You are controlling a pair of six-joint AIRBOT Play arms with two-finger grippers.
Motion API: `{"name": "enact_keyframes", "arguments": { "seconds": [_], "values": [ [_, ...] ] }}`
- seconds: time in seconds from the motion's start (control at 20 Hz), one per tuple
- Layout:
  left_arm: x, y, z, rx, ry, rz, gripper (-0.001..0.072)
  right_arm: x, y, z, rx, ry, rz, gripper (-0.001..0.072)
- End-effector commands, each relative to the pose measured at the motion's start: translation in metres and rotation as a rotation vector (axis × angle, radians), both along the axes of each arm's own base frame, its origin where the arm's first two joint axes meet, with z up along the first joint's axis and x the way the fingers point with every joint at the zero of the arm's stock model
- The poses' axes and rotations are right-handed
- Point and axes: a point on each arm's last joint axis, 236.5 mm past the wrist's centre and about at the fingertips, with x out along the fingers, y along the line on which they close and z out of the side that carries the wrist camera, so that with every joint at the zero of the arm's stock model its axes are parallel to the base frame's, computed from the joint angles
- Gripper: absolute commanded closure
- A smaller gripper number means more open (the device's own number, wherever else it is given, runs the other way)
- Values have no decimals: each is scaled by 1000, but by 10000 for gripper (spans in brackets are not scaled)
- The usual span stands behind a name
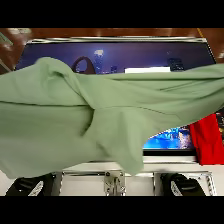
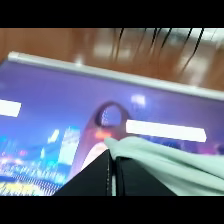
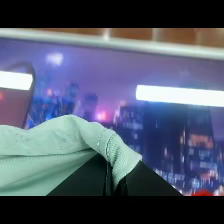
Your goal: Fold the shirts.
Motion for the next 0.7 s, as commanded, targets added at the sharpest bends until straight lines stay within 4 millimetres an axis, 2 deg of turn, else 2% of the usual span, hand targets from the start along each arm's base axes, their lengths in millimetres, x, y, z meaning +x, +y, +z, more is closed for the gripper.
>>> {"name": "enact_keyframes", "arguments": {
  "seconds": [0.0, 0.05, 0.15, 0.25, 0.35, 0.45, 0.5, 0.65],
  "values": [
    [32, -6, -81, 53, 238, 6, 671, 9, -9, -57, 57, 278, -88, 642],
    [41, -8, -110, 66, 315, 7, 671, 21, -8, -72, 59, 336, -93, 643],
    [58, -15, -177, 72, 494, 10, 671, 52, -6, -115, 47, 474, -99, 643],
    [70, -20, -238, 97, 644, 5, 671, 86, -4, -175, 34, 622, -105, 642],
    [85, -26, -295, 107, 762, 7, 671, 129, 0, -238, 36, 701, -108, 642],
    [109, -37, -331, 103, 811, -18, 671, 177, 9, -288, 98, 717, -127, 637],
    [124, -43, -341, 92, 820, -25, 671, 200, 19, -305, 144, 705, -113, 637],
    [180, -58, -355, 4, 782, -39, 671, 261, 40, -331, 284, 597, -103, 637]
  ]
}}
